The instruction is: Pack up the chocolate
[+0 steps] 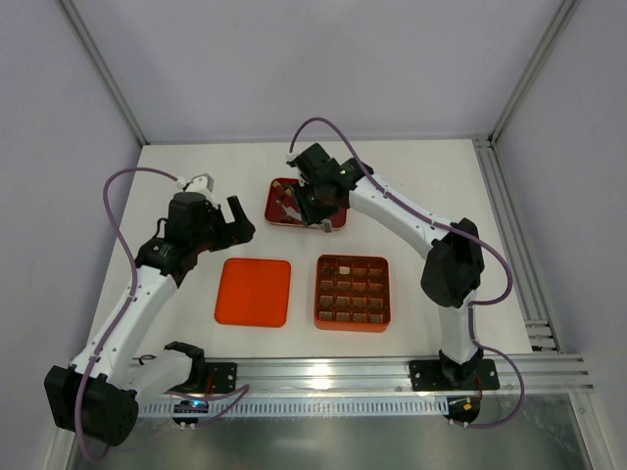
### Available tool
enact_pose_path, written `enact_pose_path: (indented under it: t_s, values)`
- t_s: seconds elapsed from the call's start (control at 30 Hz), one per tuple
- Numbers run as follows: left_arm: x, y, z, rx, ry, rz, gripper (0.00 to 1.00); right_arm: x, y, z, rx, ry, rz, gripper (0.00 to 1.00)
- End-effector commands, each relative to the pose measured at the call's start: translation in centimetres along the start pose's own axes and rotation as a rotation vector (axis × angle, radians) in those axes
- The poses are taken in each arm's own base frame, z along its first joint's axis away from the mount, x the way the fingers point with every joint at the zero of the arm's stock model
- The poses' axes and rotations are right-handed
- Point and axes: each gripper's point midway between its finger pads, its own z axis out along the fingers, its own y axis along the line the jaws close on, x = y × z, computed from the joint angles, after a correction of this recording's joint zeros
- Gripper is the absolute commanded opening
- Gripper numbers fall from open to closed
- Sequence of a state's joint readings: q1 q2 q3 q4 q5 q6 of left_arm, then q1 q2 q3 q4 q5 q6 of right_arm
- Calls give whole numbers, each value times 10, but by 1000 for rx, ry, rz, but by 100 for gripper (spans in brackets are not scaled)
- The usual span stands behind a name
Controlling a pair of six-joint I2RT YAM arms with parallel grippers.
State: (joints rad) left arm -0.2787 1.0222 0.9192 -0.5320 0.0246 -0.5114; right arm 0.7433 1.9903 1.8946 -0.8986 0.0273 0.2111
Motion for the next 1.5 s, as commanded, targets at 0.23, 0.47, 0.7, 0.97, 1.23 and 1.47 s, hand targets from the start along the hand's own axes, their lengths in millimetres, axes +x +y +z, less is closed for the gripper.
enact_pose_path:
  t_s: [0.23,0.47,0.7,0.97,1.23,1.47]
  values:
    - [-4,-2,1,12,-13,15,100,-5,13,-2,-31,-19,-50,43]
    - [-4,-2,0,13,-14,16,100,5,11,9,-14,19,-66,42]
    - [-4,-2,1,11,-13,16,100,8,10,13,-4,31,-75,42]
    - [-4,-2,0,12,-15,16,100,11,8,19,10,48,-79,39]
    - [-4,-2,1,11,-13,16,100,11,5,23,24,55,-80,38]
    - [-4,-2,1,11,-13,16,100,3,5,12,29,22,-69,34]
